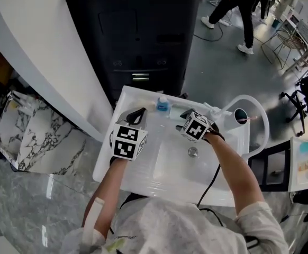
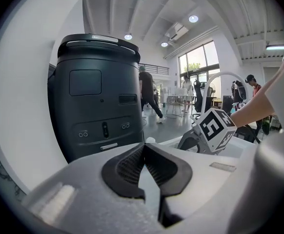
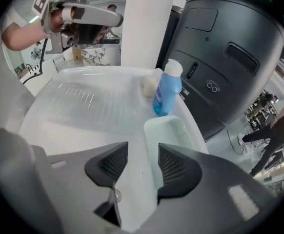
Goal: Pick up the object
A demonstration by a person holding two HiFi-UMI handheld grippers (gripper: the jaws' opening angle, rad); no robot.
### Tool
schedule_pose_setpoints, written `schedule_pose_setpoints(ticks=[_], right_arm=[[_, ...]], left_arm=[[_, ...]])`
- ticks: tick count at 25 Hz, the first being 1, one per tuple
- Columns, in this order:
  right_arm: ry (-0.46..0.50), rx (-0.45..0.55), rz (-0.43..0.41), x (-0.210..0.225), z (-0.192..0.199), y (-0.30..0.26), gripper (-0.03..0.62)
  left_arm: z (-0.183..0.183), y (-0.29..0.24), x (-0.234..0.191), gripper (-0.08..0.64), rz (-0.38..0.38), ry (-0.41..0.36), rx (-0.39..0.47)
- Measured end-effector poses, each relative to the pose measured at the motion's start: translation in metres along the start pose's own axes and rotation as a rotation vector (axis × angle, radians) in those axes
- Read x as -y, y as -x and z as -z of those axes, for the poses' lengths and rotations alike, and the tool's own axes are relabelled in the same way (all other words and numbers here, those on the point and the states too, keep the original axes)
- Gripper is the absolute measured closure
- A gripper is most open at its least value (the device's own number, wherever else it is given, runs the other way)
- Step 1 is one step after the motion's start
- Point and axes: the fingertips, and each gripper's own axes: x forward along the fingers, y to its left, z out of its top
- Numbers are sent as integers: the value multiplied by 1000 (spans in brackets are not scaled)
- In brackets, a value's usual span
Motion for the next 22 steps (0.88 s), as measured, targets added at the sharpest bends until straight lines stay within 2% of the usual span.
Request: schedule_pose_setpoints(ticks=[9,16,22], right_arm=[[65,-45,-1,0,9,-13,455],[77,-47,-1,1,5,-16,566],[76,-42,-20,1,6,-15,577]], left_arm=[[10,11,-10,560,-53,28,-10],[17,18,-17,560,-82,48,-14],[19,21,-16,560,-91,52,-18]])
